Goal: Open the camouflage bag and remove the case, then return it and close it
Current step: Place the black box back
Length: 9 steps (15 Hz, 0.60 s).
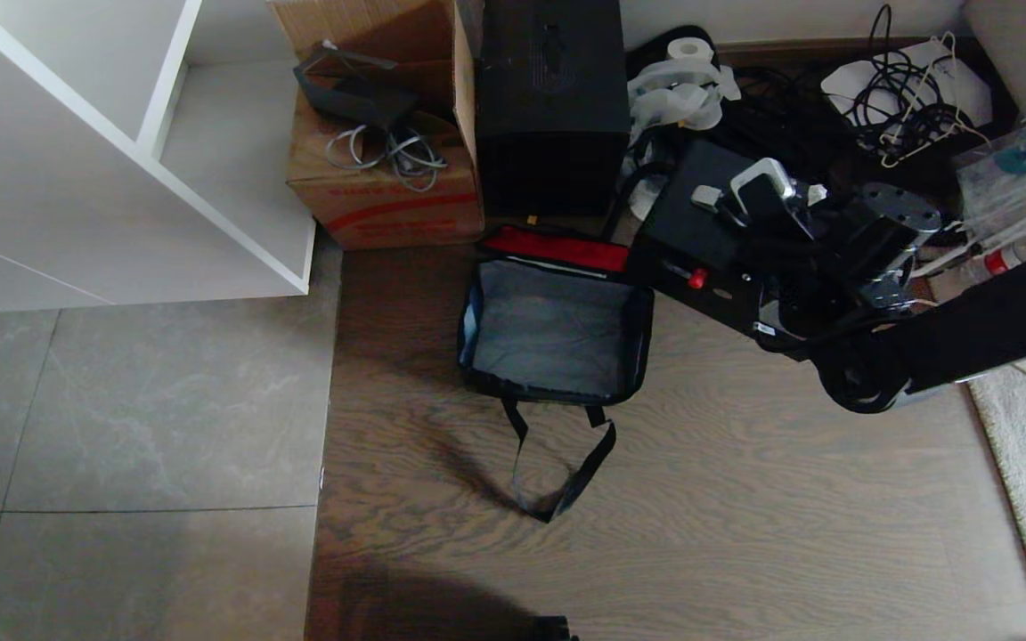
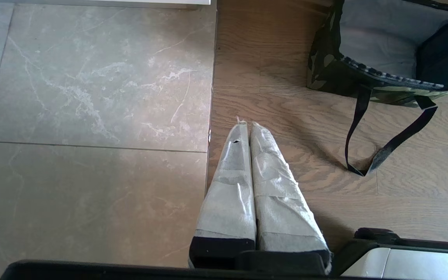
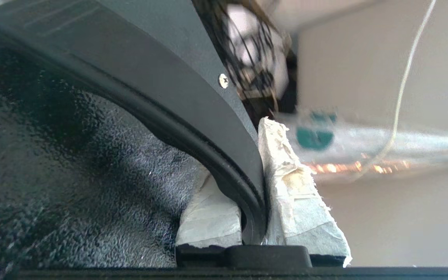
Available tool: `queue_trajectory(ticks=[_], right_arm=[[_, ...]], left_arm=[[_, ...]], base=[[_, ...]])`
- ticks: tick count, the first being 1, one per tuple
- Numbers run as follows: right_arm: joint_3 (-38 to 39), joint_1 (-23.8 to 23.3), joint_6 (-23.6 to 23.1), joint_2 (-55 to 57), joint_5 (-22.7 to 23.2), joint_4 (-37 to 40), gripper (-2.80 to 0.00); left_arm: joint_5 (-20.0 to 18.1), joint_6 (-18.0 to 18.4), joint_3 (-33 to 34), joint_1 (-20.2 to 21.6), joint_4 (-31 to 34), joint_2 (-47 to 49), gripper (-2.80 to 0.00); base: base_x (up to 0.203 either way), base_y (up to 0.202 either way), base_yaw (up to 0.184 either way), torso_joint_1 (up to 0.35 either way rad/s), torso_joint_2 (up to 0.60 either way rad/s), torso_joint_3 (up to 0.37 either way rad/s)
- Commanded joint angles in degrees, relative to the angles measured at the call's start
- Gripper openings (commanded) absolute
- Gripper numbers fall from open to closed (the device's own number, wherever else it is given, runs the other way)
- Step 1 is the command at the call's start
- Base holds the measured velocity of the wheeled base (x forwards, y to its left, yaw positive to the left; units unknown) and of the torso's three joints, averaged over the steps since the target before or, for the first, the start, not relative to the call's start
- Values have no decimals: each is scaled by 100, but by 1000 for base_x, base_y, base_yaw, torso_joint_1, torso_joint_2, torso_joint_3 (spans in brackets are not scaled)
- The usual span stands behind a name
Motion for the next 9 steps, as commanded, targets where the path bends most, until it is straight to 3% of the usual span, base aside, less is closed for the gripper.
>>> queue_trajectory(ticks=[1,9], right_arm=[[-5,293,-49,-121,7,-43,-280],[-126,1368,-23,205,111,-51,-280]], left_arm=[[2,-5,53,0,-4,-2,-280],[2,-5,53,0,-6,-2,-280]], base=[[0,0,0,0,0,0],[0,0,0,0,0,0]])
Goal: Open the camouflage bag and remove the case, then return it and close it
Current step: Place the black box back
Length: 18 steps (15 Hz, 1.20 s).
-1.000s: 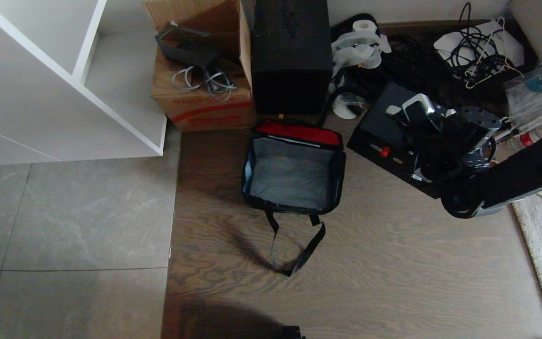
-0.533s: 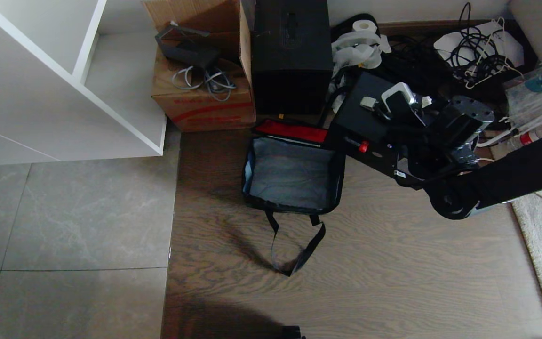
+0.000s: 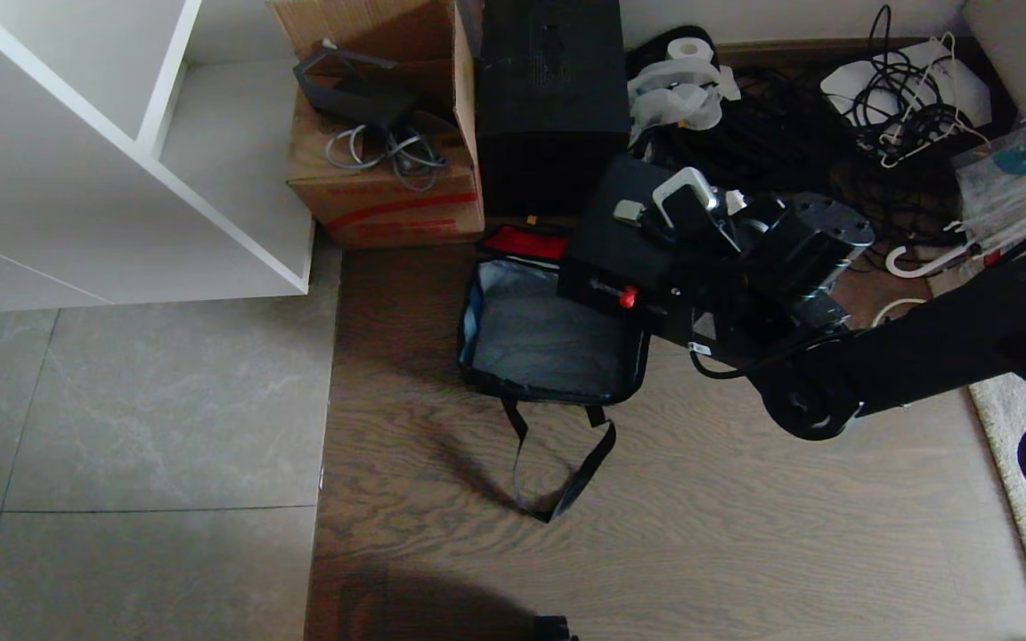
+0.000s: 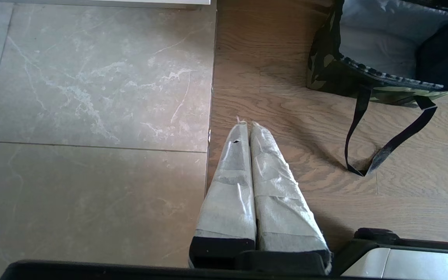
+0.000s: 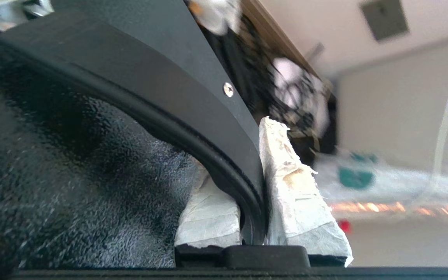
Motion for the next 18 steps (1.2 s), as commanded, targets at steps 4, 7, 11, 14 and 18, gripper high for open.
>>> queue_trajectory(ticks=[4,7,11,14,18], right_arm=[[-74,312,2,252,740,-35,-280],[-254,408,219,438,796,-11,-280],[-666,515,785,642,1509,594,-280],[-741,591,917,723,1699,747,-280],[-1020,698,1079,934,1899,771,-280]], left_arm=[[4,-4,53,0,-5,-2,-280],[4,-4,53,0,-5,-2,-280],[4,-4,53,0,-5,-2,-280],[4,-4,53,0,-5,-2,-280],[4,-4,53,0,-5,-2,-280]], base=[[0,0,0,0,0,0],[0,0,0,0,0,0],[0,0,0,0,0,0],[0,0,0,0,0,0],[0,0,0,0,0,0]])
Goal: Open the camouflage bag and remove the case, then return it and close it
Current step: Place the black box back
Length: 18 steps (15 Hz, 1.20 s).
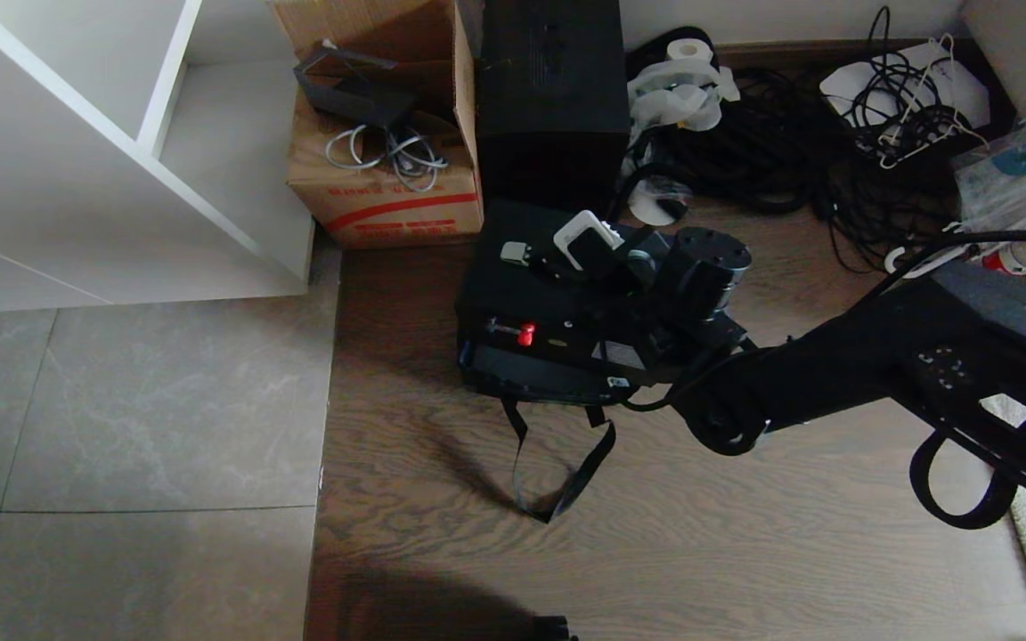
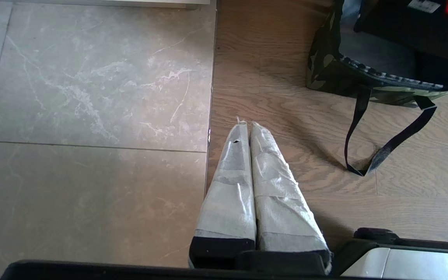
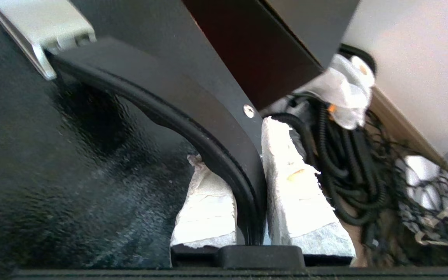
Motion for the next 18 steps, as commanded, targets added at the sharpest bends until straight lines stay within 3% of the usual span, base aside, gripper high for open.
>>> queue_trajectory(ticks=[1,4,8,12,18], right_arm=[[-166,40,-15,153,123,49,-280],[-205,40,118,216,307,292,-280],[-453,15,277,255,988,755,-280],[-740,-76,475,386,1317,975,-280],[-1054,-379,568,504,1508,1364,-280]], left_arm=[[2,-1,53,0,-5,-2,-280],[2,-1,53,0,-5,-2,-280],[2,-1,53,0,-2,-2,-280],[2,-1,53,0,-5,-2,-280],[2,-1,53,0,4,-2,-280]], base=[[0,0,0,0,0,0],[0,0,0,0,0,0],[0,0,0,0,0,0],[0,0,0,0,0,0],[0,0,0,0,0,0]])
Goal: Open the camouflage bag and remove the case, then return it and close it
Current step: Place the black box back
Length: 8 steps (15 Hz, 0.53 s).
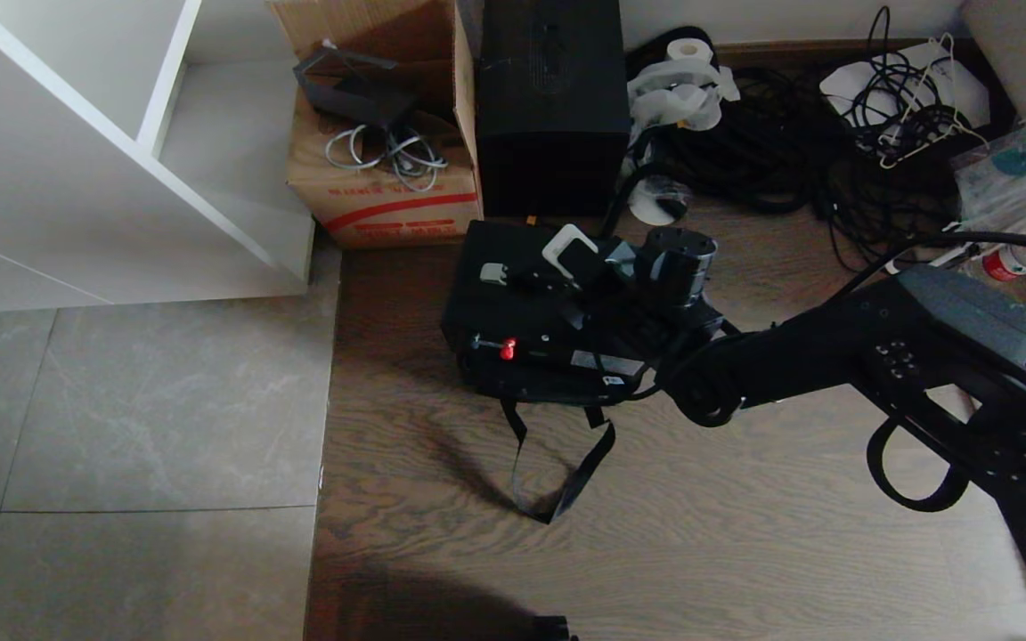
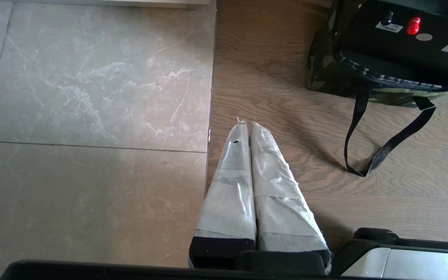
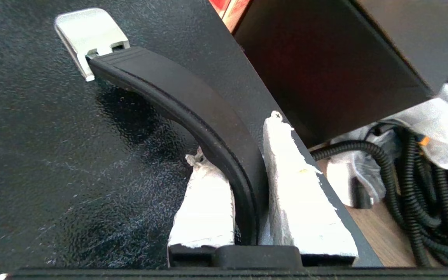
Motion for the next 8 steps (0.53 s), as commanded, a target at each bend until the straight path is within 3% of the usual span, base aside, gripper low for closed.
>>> queue_trajectory(ticks=[1,8], right_arm=[[-124,-133,-22,55,39,60,-280],[-297,-425,-15,-216,259,747,-280]], left_arm=[[2,-5,55,0,-6,-2,-280],[2,-5,55,0,1,-2,-280]], base=[[0,0,0,0,0,0],[0,0,0,0,0,0]])
